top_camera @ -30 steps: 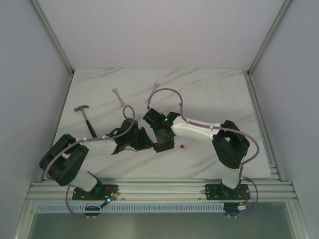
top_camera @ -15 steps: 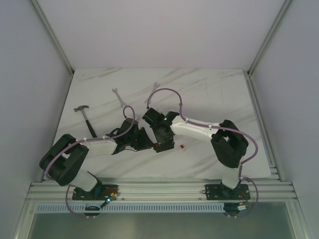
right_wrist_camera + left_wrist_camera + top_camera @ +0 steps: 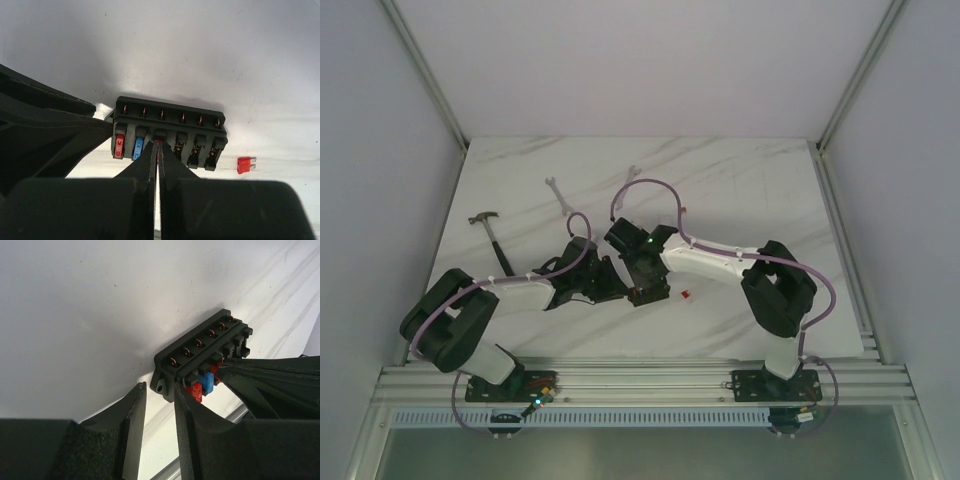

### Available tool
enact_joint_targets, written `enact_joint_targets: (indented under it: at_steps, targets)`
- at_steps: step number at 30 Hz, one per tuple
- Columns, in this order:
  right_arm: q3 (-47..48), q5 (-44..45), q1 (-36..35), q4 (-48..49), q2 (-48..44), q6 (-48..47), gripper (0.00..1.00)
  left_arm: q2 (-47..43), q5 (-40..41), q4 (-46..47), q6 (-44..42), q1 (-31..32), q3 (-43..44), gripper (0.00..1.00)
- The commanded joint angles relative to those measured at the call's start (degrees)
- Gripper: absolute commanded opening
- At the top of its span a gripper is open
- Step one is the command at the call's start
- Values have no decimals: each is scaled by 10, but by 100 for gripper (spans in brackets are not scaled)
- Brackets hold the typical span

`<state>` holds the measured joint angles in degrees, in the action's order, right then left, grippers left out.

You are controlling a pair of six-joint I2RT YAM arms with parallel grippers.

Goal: Snap on the fuse box
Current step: Install the fuse at the fuse box base.

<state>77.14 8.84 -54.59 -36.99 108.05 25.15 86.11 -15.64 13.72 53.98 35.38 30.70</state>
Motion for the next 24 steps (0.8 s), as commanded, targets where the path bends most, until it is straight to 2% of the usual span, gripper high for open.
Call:
enact_joint_targets:
  at_steps: [1, 6, 12, 16, 24]
  targets:
    - [-82, -40, -16, -28, 144, -10, 0, 15, 7, -7, -2, 2, -8, 38]
    - [-81, -34, -22, -22, 155, -10, 0, 10, 8, -7, -2, 2, -14, 38]
    - [-35, -13, -21, -11, 33, 9, 0, -2, 10, -7, -1, 2, -18, 38]
    - [-7, 10, -19, -13, -28, 20, 14, -5, 15, -6, -2, 2, -18, 38]
    - [-6, 8, -10, -15, -45, 30, 15, -6, 16, -6, -3, 2, -17, 38]
